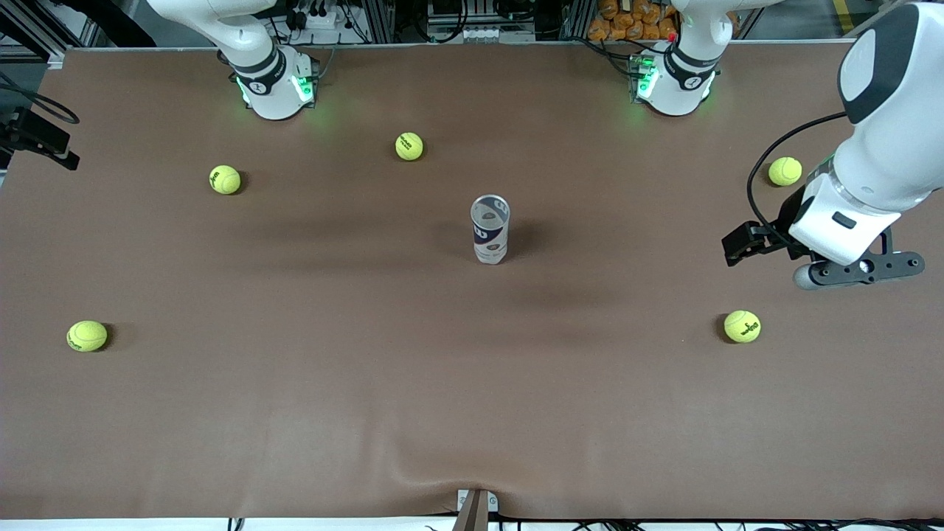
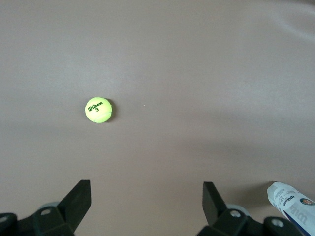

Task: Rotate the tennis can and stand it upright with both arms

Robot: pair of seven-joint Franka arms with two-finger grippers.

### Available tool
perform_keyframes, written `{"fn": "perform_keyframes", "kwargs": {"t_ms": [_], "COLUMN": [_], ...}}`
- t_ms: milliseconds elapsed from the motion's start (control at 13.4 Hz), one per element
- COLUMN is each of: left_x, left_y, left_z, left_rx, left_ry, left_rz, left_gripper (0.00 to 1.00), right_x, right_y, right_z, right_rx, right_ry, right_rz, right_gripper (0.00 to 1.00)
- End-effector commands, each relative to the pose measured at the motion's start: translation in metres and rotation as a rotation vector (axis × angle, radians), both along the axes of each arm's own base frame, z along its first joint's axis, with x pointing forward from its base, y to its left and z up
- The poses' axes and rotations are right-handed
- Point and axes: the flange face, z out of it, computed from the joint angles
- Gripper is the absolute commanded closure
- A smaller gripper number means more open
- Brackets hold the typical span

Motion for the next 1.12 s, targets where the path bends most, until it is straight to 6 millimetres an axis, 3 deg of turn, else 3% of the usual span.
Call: {"fn": "perform_keyframes", "kwargs": {"t_ms": [0, 373, 597, 820, 1044], "left_x": [-0.005, -0.002, -0.005, -0.02, -0.048], "left_y": [0.011, 0.015, 0.052, 0.073, 0.07], "left_z": [0.001, 0.002, 0.01, 0.016, 0.038], "left_rx": [-0.008, -0.006, 0.024, 0.016, 0.021], "left_ry": [0.007, -0.016, -0.023, -0.015, 0.006], "left_rz": [-0.002, -0.042, -0.1, -0.098, -0.098], "left_gripper": [0.0, 0.0, 0.0, 0.0, 0.0], "right_x": [-0.005, -0.006, -0.006, -0.006, -0.006], "right_y": [0.002, 0.003, 0.003, 0.003, 0.002], "right_z": [0.005, 0.005, 0.005, 0.005, 0.005], "right_rx": [0.005, 0.006, 0.007, 0.007, 0.006], "right_ry": [-0.008, -0.003, -0.002, -0.002, -0.002], "right_rz": [-0.001, 0.001, 0.001, 0.002, 0.001], "right_gripper": [0.0, 0.0, 0.0, 0.0, 0.0]}}
